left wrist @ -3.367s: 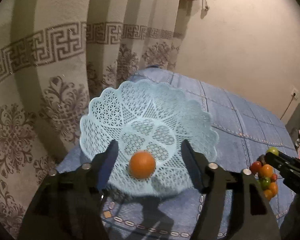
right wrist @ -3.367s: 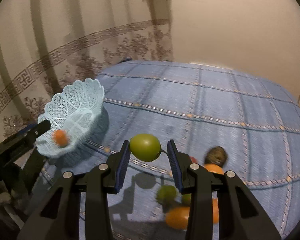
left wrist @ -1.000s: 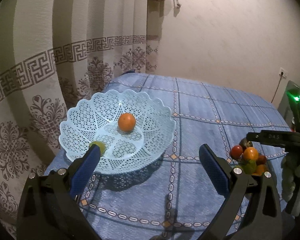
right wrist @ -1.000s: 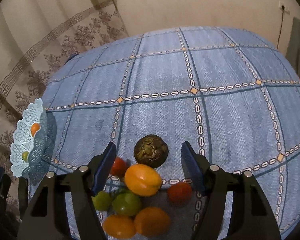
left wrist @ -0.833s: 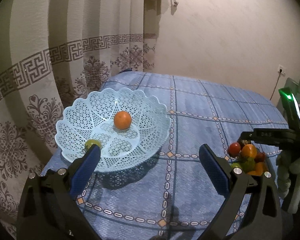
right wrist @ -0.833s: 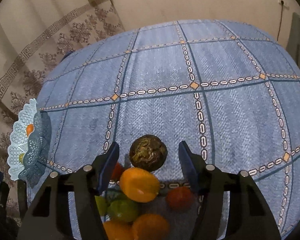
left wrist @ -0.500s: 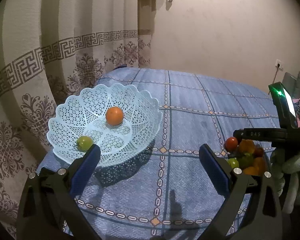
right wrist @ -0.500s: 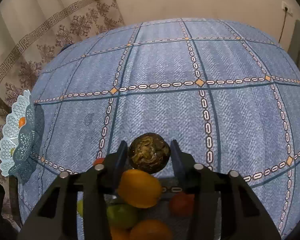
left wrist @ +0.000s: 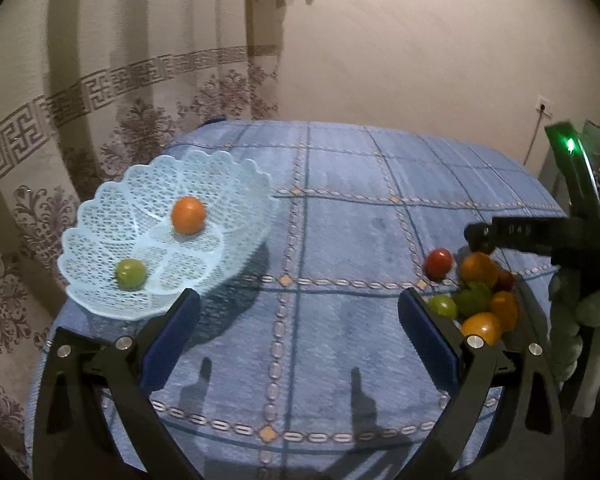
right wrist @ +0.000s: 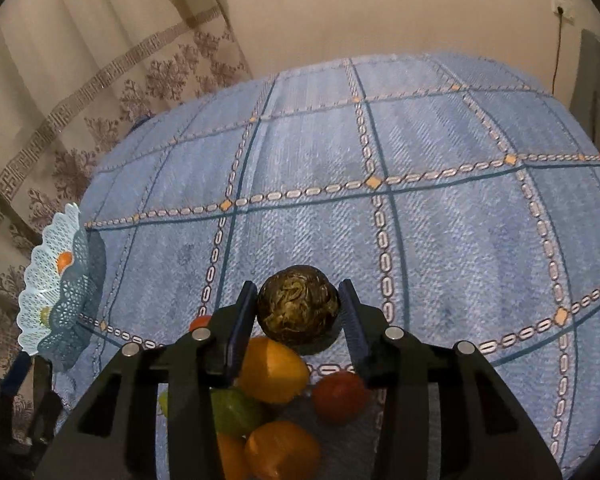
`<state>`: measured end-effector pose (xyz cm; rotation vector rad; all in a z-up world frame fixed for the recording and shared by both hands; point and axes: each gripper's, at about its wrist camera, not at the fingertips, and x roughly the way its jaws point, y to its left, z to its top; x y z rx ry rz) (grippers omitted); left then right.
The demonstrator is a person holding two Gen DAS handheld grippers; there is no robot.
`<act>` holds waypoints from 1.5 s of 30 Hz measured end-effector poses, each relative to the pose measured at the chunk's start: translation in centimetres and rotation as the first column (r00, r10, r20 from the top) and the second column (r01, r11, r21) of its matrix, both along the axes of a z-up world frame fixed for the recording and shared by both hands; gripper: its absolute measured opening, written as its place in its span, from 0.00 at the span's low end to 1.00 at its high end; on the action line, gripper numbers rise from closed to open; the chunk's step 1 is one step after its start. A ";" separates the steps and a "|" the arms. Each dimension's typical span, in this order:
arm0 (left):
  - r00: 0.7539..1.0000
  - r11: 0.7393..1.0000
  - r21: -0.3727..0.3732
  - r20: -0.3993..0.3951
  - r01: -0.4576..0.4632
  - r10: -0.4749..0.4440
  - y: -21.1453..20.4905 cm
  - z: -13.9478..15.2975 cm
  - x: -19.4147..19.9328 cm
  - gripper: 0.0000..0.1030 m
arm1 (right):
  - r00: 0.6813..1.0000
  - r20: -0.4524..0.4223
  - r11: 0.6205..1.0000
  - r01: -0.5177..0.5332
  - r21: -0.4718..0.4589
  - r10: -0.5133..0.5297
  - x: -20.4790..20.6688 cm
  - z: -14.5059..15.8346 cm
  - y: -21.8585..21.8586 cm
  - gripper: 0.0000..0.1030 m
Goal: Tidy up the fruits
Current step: 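Grasp the yellow-orange oval fruit with left gripper while right holds the dark fruit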
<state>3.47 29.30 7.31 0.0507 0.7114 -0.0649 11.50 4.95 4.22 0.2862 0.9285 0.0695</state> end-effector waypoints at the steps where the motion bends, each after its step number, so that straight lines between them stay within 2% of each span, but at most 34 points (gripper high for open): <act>1: 1.000 1.000 0.001 -0.003 0.008 -0.008 -0.4 -0.1 0.0 0.97 | 1.000 0.010 1.000 0.003 -0.001 -0.003 -0.2 0.2 -0.1 0.41; 9: 0.994 0.994 0.012 -0.025 0.104 -0.104 -4.1 -1.1 -0.7 0.97 | 0.997 0.073 0.999 0.040 -0.002 -0.040 -2.4 1.3 -2.6 0.41; 17: 0.972 0.974 -0.007 -0.064 0.227 -0.227 -7.9 -2.8 -1.4 0.96 | 0.994 0.083 0.998 0.064 0.027 -0.066 -4.0 0.9 -4.9 0.41; 19: 0.965 0.970 -0.013 -0.093 0.244 -0.244 -8.6 -3.4 -1.2 0.88 | 0.994 0.082 0.997 0.070 0.039 -0.073 -4.4 0.6 -5.6 0.41; 23: 0.955 0.965 -0.048 -0.139 0.256 -0.260 -9.5 -4.3 -0.7 0.78 | 0.994 0.078 0.996 0.073 0.055 -0.077 -5.1 0.0 -6.4 0.41; 27: 0.949 0.961 -0.076 -0.160 0.264 -0.274 -10.2 -4.7 -0.3 0.75 | 0.994 0.074 0.995 0.071 0.071 -0.077 -5.7 -0.6 -7.0 0.41; 30: 0.947 0.961 -0.067 -0.162 0.269 -0.276 -10.5 -5.3 0.1 0.74 | 0.995 0.072 0.994 0.069 0.080 -0.075 -6.0 -0.9 -7.2 0.41; 33: 0.945 0.963 -0.070 -0.187 0.259 -0.267 -10.7 -6.1 0.6 0.65 | 0.995 0.073 0.994 0.066 0.091 -0.073 -6.2 -1.0 -7.4 0.41; 36: 0.946 0.962 -0.066 -0.174 0.264 -0.272 -10.9 -6.0 0.5 0.60 | 0.995 0.079 0.994 0.057 0.090 -0.064 -6.2 -0.9 -7.3 0.41; 40: 0.939 0.954 -0.093 -0.172 0.285 -0.297 -11.1 -5.9 0.1 0.43 | 0.995 0.083 0.995 0.049 0.082 -0.056 -6.3 -0.9 -7.0 0.41; 45: 0.941 0.954 -0.096 -0.163 0.286 -0.298 -11.2 -5.9 -0.1 0.41 | 0.996 0.072 0.996 0.052 0.076 -0.057 -6.2 -1.2 -6.7 0.41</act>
